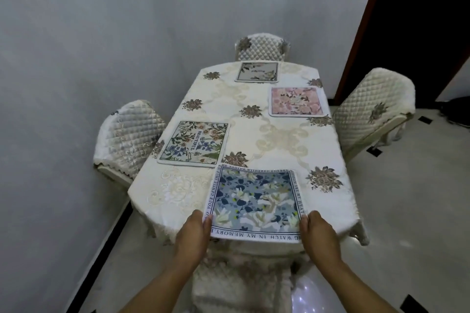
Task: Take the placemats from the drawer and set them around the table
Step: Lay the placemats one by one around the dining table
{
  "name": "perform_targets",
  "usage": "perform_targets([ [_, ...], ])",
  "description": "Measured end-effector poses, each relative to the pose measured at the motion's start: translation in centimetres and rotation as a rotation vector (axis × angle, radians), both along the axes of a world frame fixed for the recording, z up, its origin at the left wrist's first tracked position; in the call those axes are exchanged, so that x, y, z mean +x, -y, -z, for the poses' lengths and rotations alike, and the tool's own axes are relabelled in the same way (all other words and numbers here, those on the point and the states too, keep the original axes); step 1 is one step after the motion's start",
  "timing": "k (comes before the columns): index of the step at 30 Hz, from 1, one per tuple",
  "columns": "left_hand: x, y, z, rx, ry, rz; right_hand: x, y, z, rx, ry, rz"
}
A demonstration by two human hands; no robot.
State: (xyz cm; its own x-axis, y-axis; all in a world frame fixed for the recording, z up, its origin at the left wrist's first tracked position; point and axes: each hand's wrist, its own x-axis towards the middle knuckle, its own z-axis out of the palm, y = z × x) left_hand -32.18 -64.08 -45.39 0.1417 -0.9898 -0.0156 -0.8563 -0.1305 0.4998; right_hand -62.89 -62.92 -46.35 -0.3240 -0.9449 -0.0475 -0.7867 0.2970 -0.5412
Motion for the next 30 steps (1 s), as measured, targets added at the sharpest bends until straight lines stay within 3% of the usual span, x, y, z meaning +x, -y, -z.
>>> perform_targets([
  [6, 0.0, 4.9, 5.1, 0.078, -0.023, -0.042, 0.9, 5.2, 4.6, 0.113, -0.023, 0.009],
  [12, 1.1, 4.2, 9.7, 0.174, 0.061, 0.009, 2.2, 3.6, 9.0, 0.207, -0.045, 0.073],
  [21, 2.5, 3.8, 11.3, 0.089, 0.112, 0.115, 3.4, 2.6, 9.2, 0.221, -0.089, 0.198],
  [25, 2.4, 4.7, 11.7, -0.037, 0.144, 0.086, 3.7, 2.8, 8.9, 0.06, -0.279, 0.215],
  [27, 1.3, 4.8, 11.7, -0.089, 0.139, 0.146, 5.5, 3.4, 8.9, -0.064, -0.307, 0.078],
  [30, -1.7, 4.7, 12.4, -0.07, 0.139, 0.314, 10.5, 4.6, 9.8, -0.034, -0.283, -0.271],
])
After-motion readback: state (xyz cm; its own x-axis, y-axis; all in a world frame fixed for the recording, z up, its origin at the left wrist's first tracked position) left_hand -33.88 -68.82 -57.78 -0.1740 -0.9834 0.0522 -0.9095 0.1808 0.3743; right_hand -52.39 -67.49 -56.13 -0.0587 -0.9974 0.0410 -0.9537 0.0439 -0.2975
